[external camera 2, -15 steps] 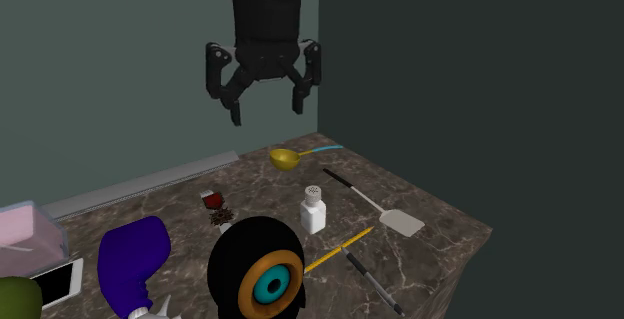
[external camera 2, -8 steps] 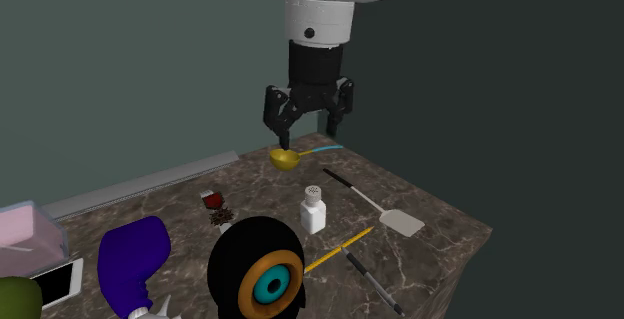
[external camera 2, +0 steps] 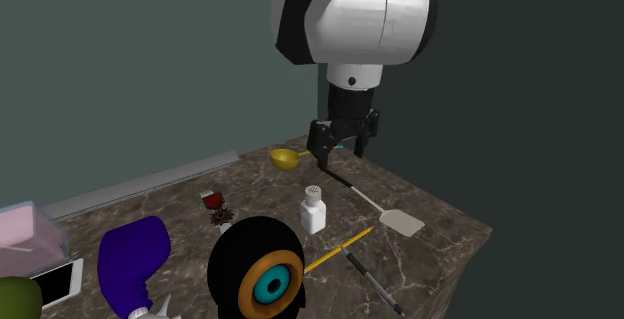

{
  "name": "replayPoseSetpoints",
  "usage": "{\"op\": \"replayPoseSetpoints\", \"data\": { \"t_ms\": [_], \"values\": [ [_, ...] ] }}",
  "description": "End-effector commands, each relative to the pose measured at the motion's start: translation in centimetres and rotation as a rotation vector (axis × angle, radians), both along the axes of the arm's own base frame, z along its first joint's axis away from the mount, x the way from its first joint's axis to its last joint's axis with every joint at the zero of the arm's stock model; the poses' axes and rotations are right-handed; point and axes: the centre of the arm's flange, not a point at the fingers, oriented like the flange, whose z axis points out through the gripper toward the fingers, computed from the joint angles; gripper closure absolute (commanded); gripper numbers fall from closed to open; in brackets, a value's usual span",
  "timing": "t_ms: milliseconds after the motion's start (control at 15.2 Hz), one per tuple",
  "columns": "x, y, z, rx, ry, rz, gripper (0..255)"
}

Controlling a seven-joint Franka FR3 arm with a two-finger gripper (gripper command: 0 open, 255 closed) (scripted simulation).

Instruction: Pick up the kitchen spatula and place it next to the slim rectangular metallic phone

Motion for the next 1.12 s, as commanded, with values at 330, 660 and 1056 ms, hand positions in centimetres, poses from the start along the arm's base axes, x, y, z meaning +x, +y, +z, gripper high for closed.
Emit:
{"op": "replayPoseSetpoints", "data": {
  "t_ms": [330,660,1056],
  "values": [
    [1.9,-6.6,-6.2,-0.008,0.029,0.031,0],
    [2.3,-7.7,-8.8,-0.009,0.034,0.036,0],
    [2.5,-7.7,-11.2,-0.009,0.034,0.036,0]
  ]
}}
